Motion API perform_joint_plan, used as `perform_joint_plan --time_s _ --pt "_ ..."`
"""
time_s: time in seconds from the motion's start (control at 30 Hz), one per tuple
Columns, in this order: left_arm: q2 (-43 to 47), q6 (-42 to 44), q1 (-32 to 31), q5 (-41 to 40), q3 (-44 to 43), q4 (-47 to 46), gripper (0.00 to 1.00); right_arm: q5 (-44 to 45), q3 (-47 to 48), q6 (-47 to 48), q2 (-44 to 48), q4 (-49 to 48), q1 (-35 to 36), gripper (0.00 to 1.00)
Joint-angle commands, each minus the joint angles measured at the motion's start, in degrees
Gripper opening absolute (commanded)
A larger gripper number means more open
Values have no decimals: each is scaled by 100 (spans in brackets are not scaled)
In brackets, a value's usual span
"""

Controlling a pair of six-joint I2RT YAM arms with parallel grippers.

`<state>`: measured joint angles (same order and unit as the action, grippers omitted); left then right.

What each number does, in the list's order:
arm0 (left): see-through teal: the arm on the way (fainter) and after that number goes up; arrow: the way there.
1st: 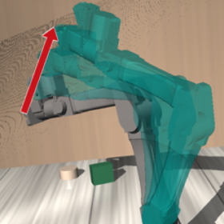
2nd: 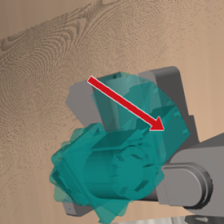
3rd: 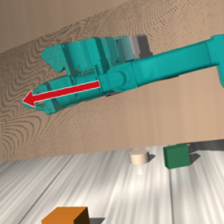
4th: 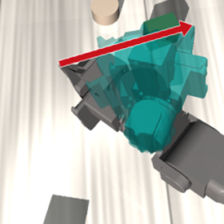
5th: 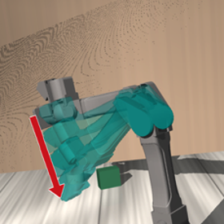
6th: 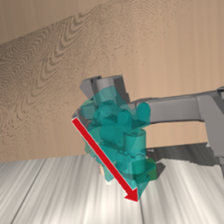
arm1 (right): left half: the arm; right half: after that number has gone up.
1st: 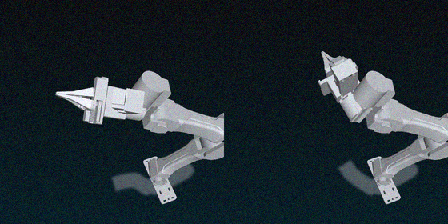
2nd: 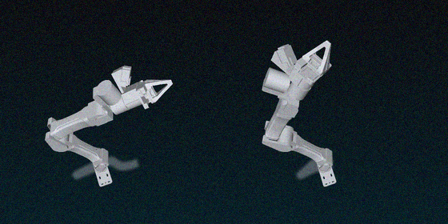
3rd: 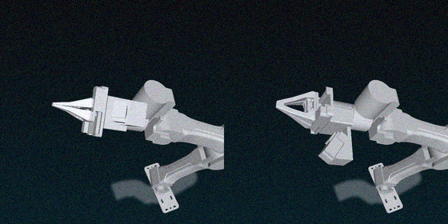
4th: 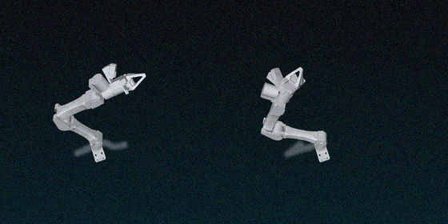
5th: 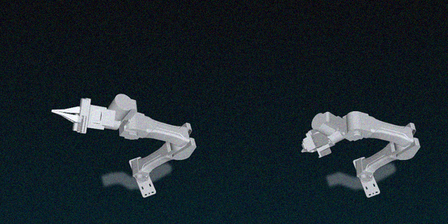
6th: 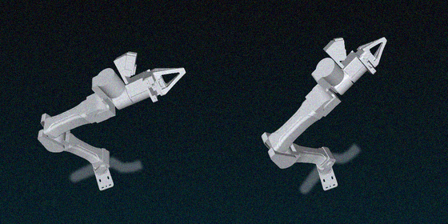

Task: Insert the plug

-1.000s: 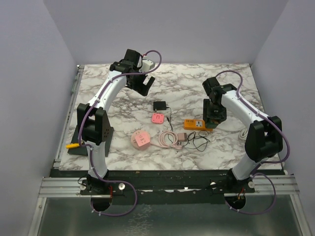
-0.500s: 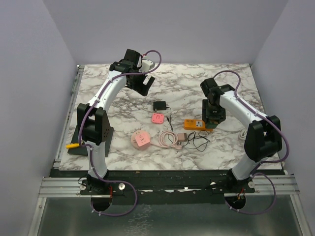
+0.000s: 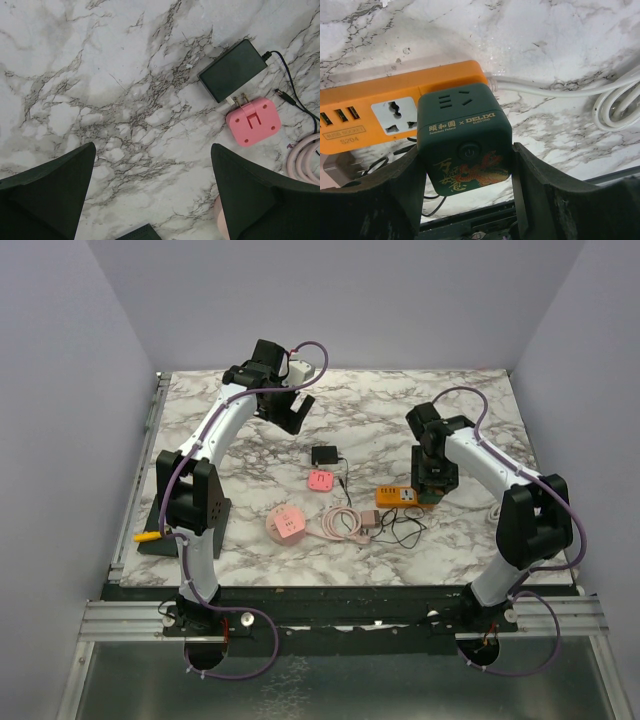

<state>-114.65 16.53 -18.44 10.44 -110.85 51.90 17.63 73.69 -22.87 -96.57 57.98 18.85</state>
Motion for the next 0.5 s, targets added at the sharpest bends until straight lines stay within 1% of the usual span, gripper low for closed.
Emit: perform_joint_plan --time_s 0.0,0.33,0.47 --pt "197 17 41 -28 54 -46 99 309 -268 -40 -160 52 -5 1" --pt "141 42 74 -79 -66 -81 99 547 -741 -304 -155 -93 141 1" --pt "120 31 102 -94 -127 -70 99 453 -941 -382 -206 -206 189 1"
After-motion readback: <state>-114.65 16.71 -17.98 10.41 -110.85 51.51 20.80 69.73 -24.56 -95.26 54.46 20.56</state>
